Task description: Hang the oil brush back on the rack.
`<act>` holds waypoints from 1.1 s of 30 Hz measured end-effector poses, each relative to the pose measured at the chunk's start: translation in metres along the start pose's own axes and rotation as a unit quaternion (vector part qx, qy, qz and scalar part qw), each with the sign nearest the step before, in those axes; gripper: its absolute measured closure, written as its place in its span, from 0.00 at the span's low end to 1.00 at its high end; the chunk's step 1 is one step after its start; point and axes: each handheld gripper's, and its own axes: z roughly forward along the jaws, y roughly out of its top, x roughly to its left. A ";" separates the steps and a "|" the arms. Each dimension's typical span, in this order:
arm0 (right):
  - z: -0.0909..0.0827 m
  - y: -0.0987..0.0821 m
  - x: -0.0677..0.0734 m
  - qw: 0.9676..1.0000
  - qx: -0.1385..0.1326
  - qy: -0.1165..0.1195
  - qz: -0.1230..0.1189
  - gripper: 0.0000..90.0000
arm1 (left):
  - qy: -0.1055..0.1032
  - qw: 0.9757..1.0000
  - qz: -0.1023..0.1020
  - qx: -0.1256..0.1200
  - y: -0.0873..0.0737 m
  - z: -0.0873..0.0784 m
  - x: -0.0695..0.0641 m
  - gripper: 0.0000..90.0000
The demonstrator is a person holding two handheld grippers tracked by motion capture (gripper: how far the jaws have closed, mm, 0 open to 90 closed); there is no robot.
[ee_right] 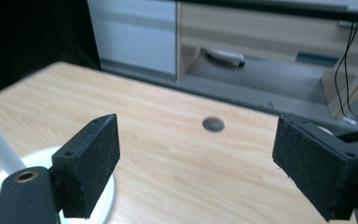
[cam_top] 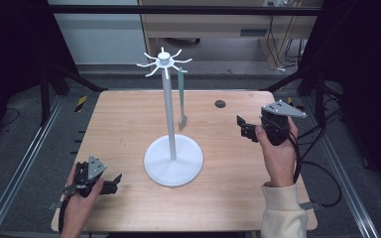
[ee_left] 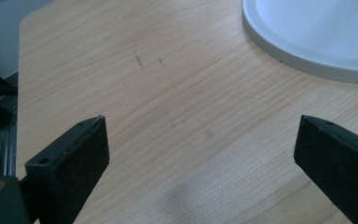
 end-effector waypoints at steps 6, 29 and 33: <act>0.008 -0.015 -0.012 1.000 0.016 0.003 0.010 0.15 | 0.002 1.000 0.000 -0.015 0.001 -0.002 0.000 0.03; 0.046 -0.057 -0.020 0.997 0.073 0.020 -0.003 0.12 | -0.008 0.999 0.001 -0.031 0.001 -0.006 0.003 0.03; 0.053 -0.066 -0.020 0.997 0.079 0.024 0.002 0.12 | -0.009 1.000 0.000 -0.030 0.001 -0.006 0.003 0.03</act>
